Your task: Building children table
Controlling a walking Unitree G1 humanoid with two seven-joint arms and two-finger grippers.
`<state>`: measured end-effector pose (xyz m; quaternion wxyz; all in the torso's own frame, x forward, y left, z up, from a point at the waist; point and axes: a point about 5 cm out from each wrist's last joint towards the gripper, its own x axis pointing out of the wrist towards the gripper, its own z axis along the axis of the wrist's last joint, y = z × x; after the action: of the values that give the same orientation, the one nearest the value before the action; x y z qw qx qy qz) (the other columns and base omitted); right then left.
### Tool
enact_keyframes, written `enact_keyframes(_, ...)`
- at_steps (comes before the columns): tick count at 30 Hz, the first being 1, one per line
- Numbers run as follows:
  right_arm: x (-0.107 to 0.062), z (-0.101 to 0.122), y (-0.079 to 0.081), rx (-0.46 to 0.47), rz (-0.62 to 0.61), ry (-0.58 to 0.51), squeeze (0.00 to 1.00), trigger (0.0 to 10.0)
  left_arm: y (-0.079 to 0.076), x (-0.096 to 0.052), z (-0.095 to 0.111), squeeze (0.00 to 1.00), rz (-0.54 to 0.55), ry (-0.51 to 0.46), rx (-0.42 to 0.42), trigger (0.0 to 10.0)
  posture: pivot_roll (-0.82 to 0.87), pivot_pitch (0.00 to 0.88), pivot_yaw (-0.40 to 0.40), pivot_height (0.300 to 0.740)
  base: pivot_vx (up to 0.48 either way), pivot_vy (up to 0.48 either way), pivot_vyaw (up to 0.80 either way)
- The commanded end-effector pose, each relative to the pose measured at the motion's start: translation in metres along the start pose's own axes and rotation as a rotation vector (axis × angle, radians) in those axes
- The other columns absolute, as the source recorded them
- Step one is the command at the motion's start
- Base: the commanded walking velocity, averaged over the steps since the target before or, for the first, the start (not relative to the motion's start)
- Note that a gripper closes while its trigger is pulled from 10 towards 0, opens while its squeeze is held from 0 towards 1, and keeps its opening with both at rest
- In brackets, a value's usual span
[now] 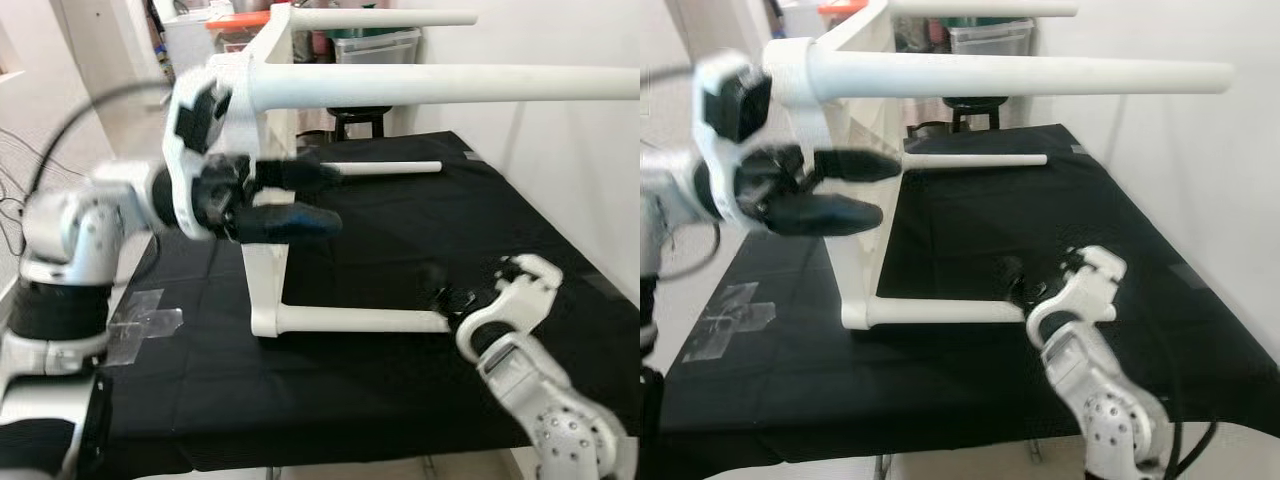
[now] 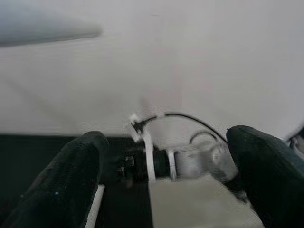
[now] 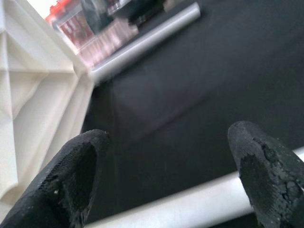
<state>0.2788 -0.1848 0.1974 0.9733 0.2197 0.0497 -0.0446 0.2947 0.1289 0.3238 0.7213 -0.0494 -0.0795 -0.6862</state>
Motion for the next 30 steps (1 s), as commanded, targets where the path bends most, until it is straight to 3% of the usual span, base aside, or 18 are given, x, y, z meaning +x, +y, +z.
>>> enact_keyframes(1, 0.005, 0.006, -0.005, -0.054, -0.026, -0.041, 0.0, 10.0, 0.0, -0.003, -0.017, 0.0, 0.075, -0.021, -0.034, 10.0, -0.04, 0.0, 0.039, 0.74, 0.0, 0.0, 0.0)
enact_keyframes(2, 0.005, 0.006, -0.005, -0.054, -0.026, -0.041, 0.0, 10.0, 0.0, -0.003, -0.017, 0.0, 0.075, -0.021, -0.034, 10.0, -0.04, 0.0, 0.039, 0.74, 0.0, 0.0, 0.0)
enact_keyframes(3, 0.008, 0.014, -0.011, -0.137, -0.049, -0.081, 0.0, 10.0, -0.002, -0.001, -0.043, 0.0, 0.175, -0.061, -0.081, 10.0, -0.04, 0.0, 0.034, 0.74, 0.0, 0.0, 0.0)
enact_keyframes(5, 0.011, 0.021, -0.019, -0.243, -0.079, -0.113, 0.0, 10.0, -0.007, 0.004, -0.075, 0.0, 0.33, -0.12, -0.148, 10.0, -0.04, 0.0, 0.027, 0.74, 0.0, 0.0, 0.0)
enact_keyframes(7, 0.012, 0.021, -0.021, -0.262, -0.081, -0.116, 0.0, 10.0, -0.01, 0.006, -0.081, 0.0, 0.369, -0.131, -0.17, 10.0, -0.04, 0.0, 0.027, 0.74, 0.0, 0.0, 0.0)
enact_keyframes(9, 0.014, 0.016, -0.02, -0.291, -0.067, -0.109, 0.0, 10.0, -0.016, 0.012, -0.104, 0.0, 0.515, -0.159, -0.204, 10.0, -0.04, 0.0, 0.025, 0.74, 0.0, 0.0, 0.0)
enact_keyframes(10, 0.014, 0.016, -0.02, -0.291, -0.067, -0.109, 0.0, 10.0, -0.016, 0.012, -0.104, 0.0, 0.515, -0.159, -0.204, 10.0, -0.04, 0.0, 0.025, 0.74, 0.0, 0.0, 0.0)
enact_keyframes(11, 0.016, 0.012, -0.016, -0.319, -0.042, -0.108, 0.0, 10.0, -0.021, 0.017, -0.117, 0.0, 0.618, -0.19, -0.243, 10.0, -0.04, 0.0, 0.021, 0.74, 0.0, -0.435, 0.0)
enact_keyframes(15, 0.019, 0.007, -0.01, -0.381, -0.004, -0.118, 0.0, 10.0, -0.026, 0.021, -0.127, 0.0, 0.671, -0.189, -0.266, 10.0, -0.04, 0.0, 0.02, 0.74, 0.0, -0.447, 0.0)
enact_keyframes(18, 0.023, 0.0, 0.0, -0.497, 0.053, -0.141, 0.0, 10.0, -0.021, 0.016, -0.139, 0.0, 0.773, -0.182, -0.283, 10.0, -0.04, 0.0, 0.02, 0.74, 0.0, -0.45, 0.0)
enact_keyframes(19, 0.023, 0.0, 0.0, -0.497, 0.053, -0.141, 0.0, 10.0, -0.021, 0.016, -0.139, 0.0, 0.773, -0.182, -0.283, 10.0, -0.04, 0.0, 0.02, 0.74, 0.0, -0.45, 0.0)
enact_keyframes(22, 0.025, -0.006, 0.001, -0.532, 0.068, -0.144, 0.0, 10.0, -0.013, 0.009, -0.142, 0.0, 0.872, -0.151, -0.243, 10.0, -0.04, 0.0, 0.022, 0.74, 0.0, 0.0, 0.0)
enact_keyframes(26, 0.028, -0.016, -0.004, -0.573, 0.07, -0.139, 0.0, 10.0, -0.001, -0.005, -0.142, 0.0, 1.102, -0.121, -0.16, 10.0, -0.04, 0.0, 0.023, 0.74, 0.0, 0.0, 0.0)
enact_keyframes(29, 0.028, -0.018, -0.006, -0.582, 0.068, -0.137, 0.0, 10.0, 0.002, -0.009, -0.143, 0.0, 1.157, -0.109, -0.154, 10.0, -0.05, 0.0, 0.022, 0.74, 0.0, 0.0, 0.0)
enact_keyframes(30, 0.029, -0.021, -0.007, -0.594, 0.07, -0.138, 0.0, 10.0, 0.005, -0.012, -0.147, 0.0, 1.219, -0.079, -0.147, 10.0, -0.05, 0.0, 0.022, 0.74, 0.0, 0.0, 0.0)
